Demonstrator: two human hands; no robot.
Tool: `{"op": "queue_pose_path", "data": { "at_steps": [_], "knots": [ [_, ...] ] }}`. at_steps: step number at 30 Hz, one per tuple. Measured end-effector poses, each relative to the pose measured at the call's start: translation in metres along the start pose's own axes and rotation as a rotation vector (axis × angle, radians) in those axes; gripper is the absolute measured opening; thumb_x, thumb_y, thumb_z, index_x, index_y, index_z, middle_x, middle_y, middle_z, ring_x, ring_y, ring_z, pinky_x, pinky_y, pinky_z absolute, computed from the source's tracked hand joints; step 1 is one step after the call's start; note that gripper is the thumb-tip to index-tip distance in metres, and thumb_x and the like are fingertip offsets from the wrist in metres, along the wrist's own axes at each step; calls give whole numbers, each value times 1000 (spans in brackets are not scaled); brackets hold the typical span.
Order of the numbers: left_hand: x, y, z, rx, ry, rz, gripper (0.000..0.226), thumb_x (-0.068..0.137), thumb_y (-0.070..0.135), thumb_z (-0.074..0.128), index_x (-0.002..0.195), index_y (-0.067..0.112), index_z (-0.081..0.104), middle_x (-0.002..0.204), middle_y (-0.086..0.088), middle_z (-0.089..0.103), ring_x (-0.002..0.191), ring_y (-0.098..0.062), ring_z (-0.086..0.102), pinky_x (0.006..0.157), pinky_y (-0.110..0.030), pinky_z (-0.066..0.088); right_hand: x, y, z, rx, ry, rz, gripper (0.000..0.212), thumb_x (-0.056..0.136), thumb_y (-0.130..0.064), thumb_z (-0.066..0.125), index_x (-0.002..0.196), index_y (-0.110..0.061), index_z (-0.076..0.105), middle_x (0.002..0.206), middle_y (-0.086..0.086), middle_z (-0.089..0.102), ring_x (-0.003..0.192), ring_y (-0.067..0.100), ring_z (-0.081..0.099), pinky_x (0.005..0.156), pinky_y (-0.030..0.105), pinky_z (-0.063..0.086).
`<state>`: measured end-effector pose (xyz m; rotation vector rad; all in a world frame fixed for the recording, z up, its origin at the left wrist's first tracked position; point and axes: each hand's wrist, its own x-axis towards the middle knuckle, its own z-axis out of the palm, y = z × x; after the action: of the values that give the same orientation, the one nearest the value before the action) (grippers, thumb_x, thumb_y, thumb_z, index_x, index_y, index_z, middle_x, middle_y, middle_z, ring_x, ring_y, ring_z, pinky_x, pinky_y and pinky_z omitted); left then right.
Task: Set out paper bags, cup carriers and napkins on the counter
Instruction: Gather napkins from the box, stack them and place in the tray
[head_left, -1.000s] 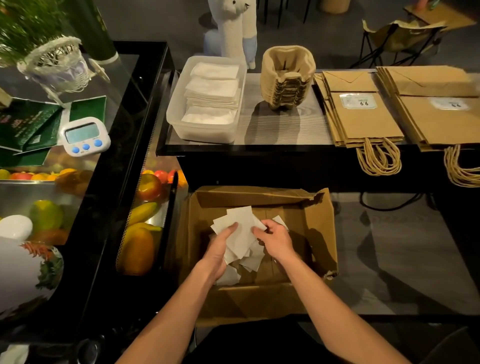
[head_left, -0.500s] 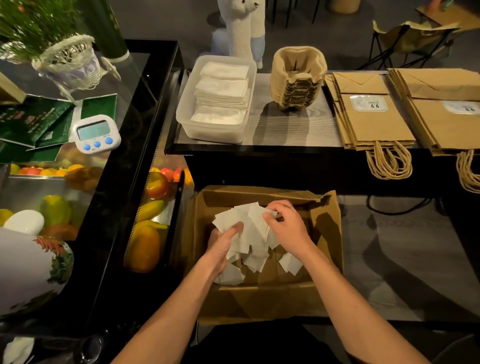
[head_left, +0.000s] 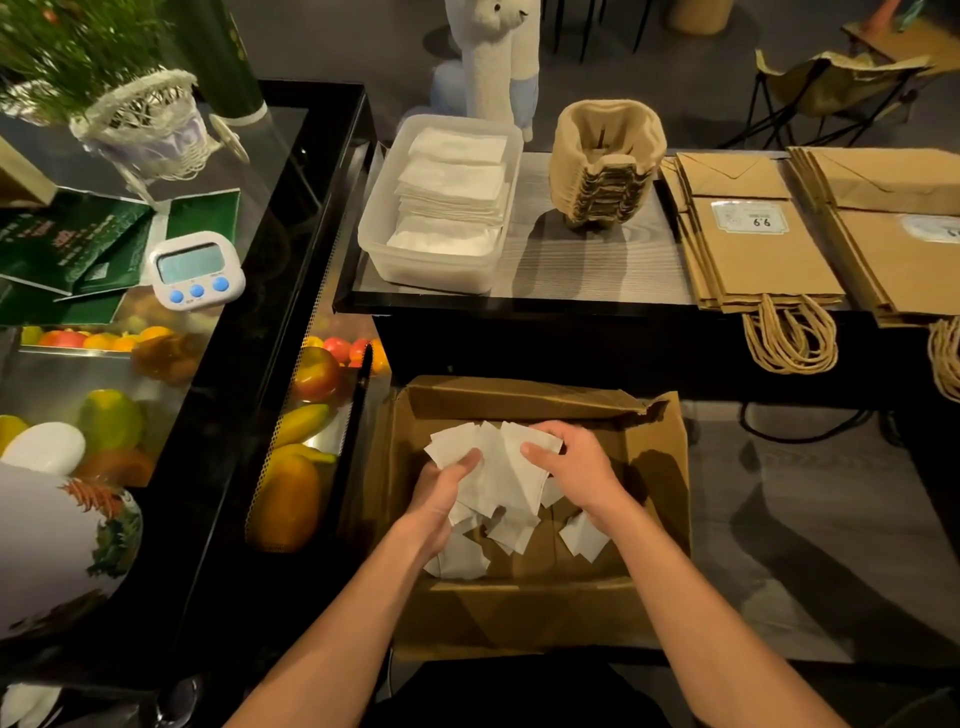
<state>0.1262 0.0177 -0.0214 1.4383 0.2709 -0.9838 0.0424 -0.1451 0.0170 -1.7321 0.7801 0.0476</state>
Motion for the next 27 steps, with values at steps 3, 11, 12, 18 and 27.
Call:
{"op": "queue_pose_path", "data": {
  "at_steps": [3,11,12,18,27],
  "knots": [
    [1,-2,1,-48,23,5,34,96,33,69,127,23,57,118,-11,68,107,-31,66,71,-40,62,0,-1,-1,50,59,18,17,99,-24,64,115,-30,64,112,-9,65,104,8,58,76,23,46],
    [6,3,8,-9,23,61,20,101,25,62,118,18,70,108,-7,77,103,-31,70,73,-38,57,10,-7,9,248,-49,134,22,95,-31,70,116,-27,66,120,-4,66,112,20,61,94,40,54],
    [6,4,9,-22,-10,57,22,102,26,62,120,17,70,107,-7,77,104,-31,70,74,-38,58,11,-7,13,177,-6,124,22,95,-33,69,117,-29,64,124,-6,62,113,18,58,88,36,53],
    [2,6,12,-112,-90,-41,27,103,34,58,122,18,67,108,-16,74,101,-35,69,84,-46,56,7,-5,11,63,104,66,16,98,-27,65,113,-31,60,108,-10,58,98,13,56,68,24,45],
    [-2,9,19,-150,-243,-95,66,94,75,37,124,26,71,128,-21,68,116,-40,64,91,-46,52,5,-32,-24,-46,-304,-129,23,96,-25,69,116,-33,63,117,-10,62,107,9,60,85,29,55]
  ]
}}
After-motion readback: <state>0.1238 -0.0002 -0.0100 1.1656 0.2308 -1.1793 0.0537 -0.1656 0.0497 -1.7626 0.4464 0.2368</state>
